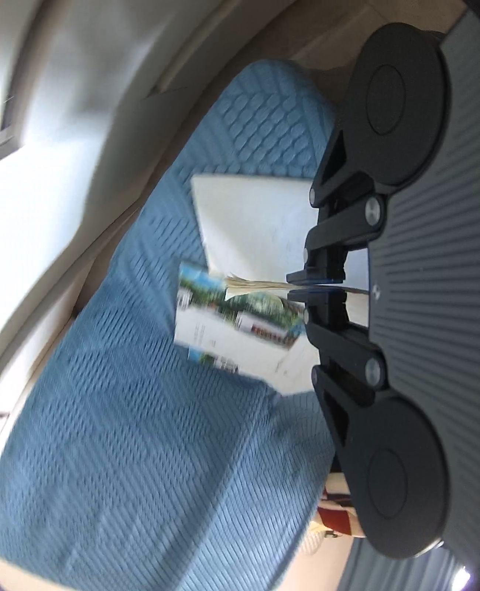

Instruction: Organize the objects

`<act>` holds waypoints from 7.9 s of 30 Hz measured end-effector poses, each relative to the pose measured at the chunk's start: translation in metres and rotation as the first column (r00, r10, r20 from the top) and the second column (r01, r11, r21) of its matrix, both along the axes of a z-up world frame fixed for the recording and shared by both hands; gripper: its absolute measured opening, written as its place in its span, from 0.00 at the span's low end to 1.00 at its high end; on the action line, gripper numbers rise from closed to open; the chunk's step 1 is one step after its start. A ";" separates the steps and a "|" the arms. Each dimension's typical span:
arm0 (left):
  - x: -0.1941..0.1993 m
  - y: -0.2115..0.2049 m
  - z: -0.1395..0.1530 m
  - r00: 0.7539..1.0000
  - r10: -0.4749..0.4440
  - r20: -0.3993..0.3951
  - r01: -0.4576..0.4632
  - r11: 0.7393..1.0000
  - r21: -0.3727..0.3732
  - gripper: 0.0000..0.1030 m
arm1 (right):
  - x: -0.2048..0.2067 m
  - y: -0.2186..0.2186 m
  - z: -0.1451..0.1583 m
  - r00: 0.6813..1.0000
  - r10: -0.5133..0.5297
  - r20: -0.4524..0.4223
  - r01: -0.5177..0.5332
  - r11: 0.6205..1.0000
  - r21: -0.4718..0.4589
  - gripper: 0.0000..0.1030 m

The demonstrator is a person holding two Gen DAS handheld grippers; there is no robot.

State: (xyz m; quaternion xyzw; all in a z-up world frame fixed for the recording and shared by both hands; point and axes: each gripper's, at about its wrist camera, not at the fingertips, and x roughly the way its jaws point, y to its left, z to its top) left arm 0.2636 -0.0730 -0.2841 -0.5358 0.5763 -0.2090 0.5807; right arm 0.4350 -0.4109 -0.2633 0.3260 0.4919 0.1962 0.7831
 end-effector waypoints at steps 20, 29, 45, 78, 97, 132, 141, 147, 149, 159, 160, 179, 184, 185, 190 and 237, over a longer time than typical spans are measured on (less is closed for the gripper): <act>-0.016 0.123 0.084 0.975 0.137 0.176 -0.125 0.989 -0.077 0.05 | -0.069 0.095 0.130 0.926 0.169 0.338 -0.163 0.986 -0.046 0.05; -0.010 0.187 0.119 0.951 0.158 0.266 -0.152 0.987 -0.044 0.05 | -0.086 0.149 0.147 0.902 0.190 0.387 -0.193 0.981 -0.032 0.05; -0.002 0.282 0.098 0.937 0.204 0.282 -0.207 0.978 -0.020 0.05 | -0.107 0.238 0.120 0.902 0.248 0.355 -0.231 0.969 -0.089 0.05; 0.009 0.329 -0.012 0.960 0.206 0.189 -0.248 0.939 0.237 0.09 | -0.133 0.318 -0.010 0.923 0.362 0.129 -0.316 0.906 -0.281 0.10; -0.033 0.302 0.021 0.959 0.079 0.271 -0.202 0.862 0.464 0.41 | -0.118 0.289 -0.002 0.896 0.422 0.136 -0.335 0.846 -0.414 0.51; -0.028 0.279 0.014 0.964 -0.005 0.266 -0.145 0.830 0.539 0.38 | -0.144 0.293 -0.024 0.912 0.400 0.091 -0.355 0.881 -0.314 0.18; -0.024 0.274 0.034 0.958 -0.036 0.284 -0.135 0.818 0.560 0.39 | -0.146 0.287 -0.009 0.910 0.400 0.106 -0.348 0.879 -0.325 0.18; -0.026 0.261 0.068 0.939 -0.081 0.333 -0.139 0.799 0.585 0.40 | -0.145 0.278 0.031 0.895 0.403 0.192 -0.328 0.886 -0.329 0.18; -0.028 0.255 0.082 0.929 -0.098 0.358 -0.144 0.794 0.591 0.40 | -0.146 0.274 0.049 0.883 0.408 0.232 -0.323 0.887 -0.329 0.18; -0.048 0.225 0.160 0.859 -0.124 0.496 -0.212 0.797 0.566 0.44 | -0.160 0.240 0.128 0.825 0.401 0.398 -0.291 0.905 -0.310 0.18; -0.051 0.222 0.166 0.851 -0.133 0.509 -0.214 0.797 0.565 0.44 | -0.161 0.236 0.133 0.821 0.400 0.408 -0.287 0.906 -0.310 0.18; -0.080 0.160 0.211 0.769 -0.280 0.575 -0.196 0.753 0.629 0.77 | -0.194 0.171 0.157 0.824 0.342 0.452 -0.187 0.917 -0.354 0.19; -0.084 0.141 0.209 0.757 -0.318 0.571 -0.173 0.745 0.644 0.80 | -0.196 0.156 0.151 0.836 0.328 0.439 -0.163 0.914 -0.371 0.20; -0.085 0.138 0.209 0.753 -0.323 0.573 -0.171 0.746 0.644 0.81 | -0.196 0.153 0.150 0.841 0.325 0.433 -0.161 0.914 -0.373 0.20; -0.091 0.127 0.211 0.746 -0.334 0.576 -0.167 0.744 0.647 0.91 | -0.198 0.142 0.145 0.851 0.317 0.418 -0.144 0.907 -0.395 0.20; -0.068 0.008 0.170 0.750 -0.408 0.521 -0.068 0.736 0.674 0.97 | -0.156 0.036 0.093 0.939 0.152 0.309 -0.014 0.913 -0.407 0.81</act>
